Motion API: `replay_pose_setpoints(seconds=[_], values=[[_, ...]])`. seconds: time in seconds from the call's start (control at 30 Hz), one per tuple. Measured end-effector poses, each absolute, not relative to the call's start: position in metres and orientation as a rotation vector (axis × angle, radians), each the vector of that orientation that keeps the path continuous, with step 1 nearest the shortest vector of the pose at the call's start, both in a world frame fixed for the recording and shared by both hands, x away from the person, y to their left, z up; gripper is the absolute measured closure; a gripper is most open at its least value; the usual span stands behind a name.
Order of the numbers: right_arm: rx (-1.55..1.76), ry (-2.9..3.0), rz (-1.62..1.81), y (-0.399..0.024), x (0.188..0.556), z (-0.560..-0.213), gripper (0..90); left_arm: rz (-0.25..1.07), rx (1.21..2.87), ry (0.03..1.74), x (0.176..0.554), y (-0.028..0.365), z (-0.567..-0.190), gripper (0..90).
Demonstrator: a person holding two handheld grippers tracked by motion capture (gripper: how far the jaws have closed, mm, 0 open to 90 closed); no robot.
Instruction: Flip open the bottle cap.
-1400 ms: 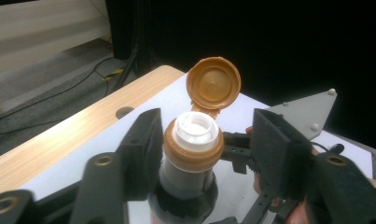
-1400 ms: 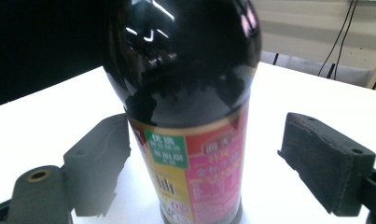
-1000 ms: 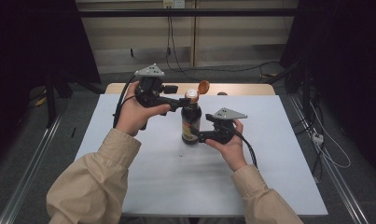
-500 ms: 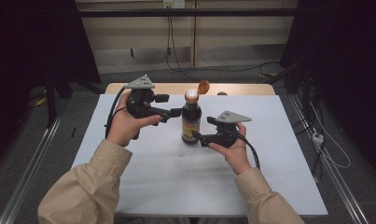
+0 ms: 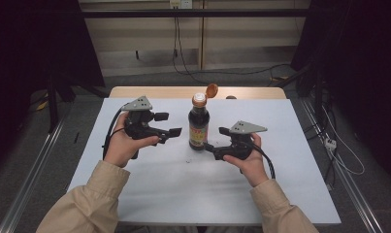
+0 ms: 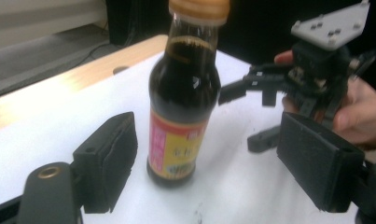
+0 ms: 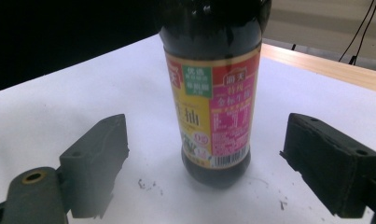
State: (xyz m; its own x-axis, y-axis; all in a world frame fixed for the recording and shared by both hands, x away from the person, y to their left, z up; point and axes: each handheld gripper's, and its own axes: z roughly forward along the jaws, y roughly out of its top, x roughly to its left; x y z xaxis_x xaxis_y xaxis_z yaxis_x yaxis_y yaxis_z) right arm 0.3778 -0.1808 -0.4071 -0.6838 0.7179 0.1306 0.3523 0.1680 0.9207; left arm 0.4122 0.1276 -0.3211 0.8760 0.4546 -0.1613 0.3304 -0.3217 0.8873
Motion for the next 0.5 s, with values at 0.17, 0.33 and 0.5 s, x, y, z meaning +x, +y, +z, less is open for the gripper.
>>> replay_pose_setpoints(seconds=[0.17,0.33,0.5], values=[[1.024,2.116,1.525,-0.187,0.372,-0.408,13.8,0.130,1.930,0.575,0.406,0.133,-0.331,18.5],[1.024,2.125,1.523,-0.193,0.365,-0.410,13.8,0.137,1.937,0.569,0.402,0.138,-0.340,17.8],[1.036,2.124,1.519,-0.200,0.359,-0.413,13.9,0.124,1.928,0.581,0.397,0.144,-0.350,17.5]])
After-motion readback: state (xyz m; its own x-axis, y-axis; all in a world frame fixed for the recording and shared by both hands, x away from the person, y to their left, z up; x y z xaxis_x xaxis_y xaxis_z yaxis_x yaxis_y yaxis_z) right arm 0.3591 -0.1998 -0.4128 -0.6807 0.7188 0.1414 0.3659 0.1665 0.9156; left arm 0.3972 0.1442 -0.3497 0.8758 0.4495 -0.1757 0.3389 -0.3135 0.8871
